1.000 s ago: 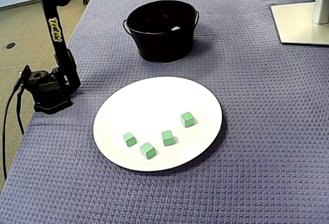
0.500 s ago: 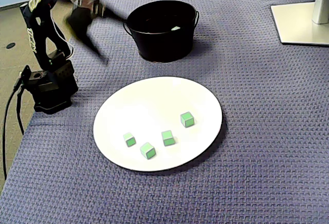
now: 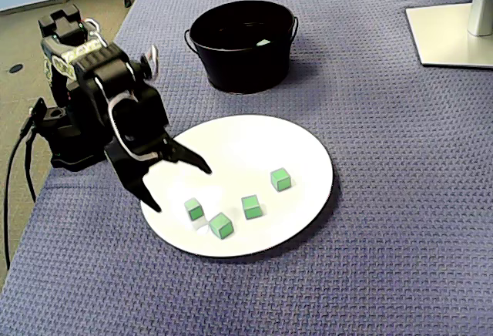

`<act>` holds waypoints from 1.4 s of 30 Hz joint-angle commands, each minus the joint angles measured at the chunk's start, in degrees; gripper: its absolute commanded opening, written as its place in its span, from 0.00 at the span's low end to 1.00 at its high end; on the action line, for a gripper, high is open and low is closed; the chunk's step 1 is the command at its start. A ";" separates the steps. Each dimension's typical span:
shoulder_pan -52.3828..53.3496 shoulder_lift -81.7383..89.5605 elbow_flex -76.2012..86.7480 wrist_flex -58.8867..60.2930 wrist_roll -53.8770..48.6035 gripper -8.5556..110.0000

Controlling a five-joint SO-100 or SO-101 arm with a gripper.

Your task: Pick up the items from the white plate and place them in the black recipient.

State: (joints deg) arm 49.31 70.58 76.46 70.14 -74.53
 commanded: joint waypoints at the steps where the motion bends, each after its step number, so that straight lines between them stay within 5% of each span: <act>1: -0.97 -0.88 0.62 -2.81 0.00 0.42; 33: -5.27 0.70 13.27 -13.45 6.86 0.35; 42: -5.45 2.02 16.52 -17.49 7.82 0.07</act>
State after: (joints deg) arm 44.47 69.79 92.72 54.14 -67.59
